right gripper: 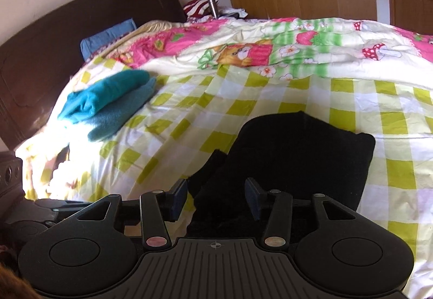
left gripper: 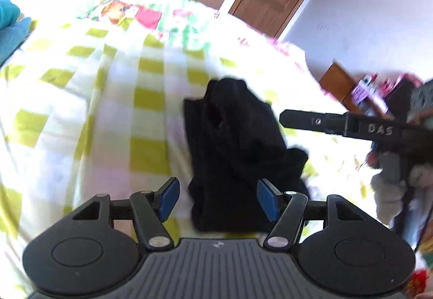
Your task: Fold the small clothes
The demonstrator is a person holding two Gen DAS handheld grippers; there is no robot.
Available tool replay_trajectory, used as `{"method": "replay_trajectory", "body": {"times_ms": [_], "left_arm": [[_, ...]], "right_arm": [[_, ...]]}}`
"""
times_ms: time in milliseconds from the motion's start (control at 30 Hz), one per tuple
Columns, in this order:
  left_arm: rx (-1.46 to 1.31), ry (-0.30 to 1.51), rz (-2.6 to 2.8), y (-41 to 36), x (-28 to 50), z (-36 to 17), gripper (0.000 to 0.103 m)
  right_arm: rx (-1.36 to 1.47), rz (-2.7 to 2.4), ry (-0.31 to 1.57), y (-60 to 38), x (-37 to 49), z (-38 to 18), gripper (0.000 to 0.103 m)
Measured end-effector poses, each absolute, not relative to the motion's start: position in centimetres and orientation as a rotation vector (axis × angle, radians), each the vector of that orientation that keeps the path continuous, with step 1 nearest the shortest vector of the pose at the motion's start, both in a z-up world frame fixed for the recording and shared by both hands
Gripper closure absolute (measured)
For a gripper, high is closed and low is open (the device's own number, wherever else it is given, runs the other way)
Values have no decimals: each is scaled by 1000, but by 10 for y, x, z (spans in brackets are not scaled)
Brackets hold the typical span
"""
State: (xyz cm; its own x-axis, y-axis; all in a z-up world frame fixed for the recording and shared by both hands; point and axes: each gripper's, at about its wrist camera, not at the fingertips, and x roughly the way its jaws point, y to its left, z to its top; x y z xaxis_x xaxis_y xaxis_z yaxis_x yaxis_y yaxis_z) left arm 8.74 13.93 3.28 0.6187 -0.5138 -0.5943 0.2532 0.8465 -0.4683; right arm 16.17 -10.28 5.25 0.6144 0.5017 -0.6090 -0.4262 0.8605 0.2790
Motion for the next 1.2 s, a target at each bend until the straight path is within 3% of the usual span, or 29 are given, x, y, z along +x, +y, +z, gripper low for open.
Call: {"method": "replay_trajectory", "body": {"times_ms": [133,300,500,667,900,1067,1200], "left_arm": [[-311,708,-476,121,109,48,24],[-255,657,-453,112,117,57,24],[-301,714,-344,149,128,50,24],[-280,764,-396,140,117,43,24],[-230,788,-522,108,104,39,24],[-273,770,-475,94,129,38,24],[-275,796,-381,86,140,21,24]], "right_arm": [[148,391,713,-126,179,57,56],[219,344,814,-146,181,35,54],[188,468,881,-111,144,4,55],[-20,613,890,-63,117,-7,55],[126,521,879,-125,120,24,57],[127,355,811,-150,157,33,51],[66,339,763,-138,206,33,41]]}}
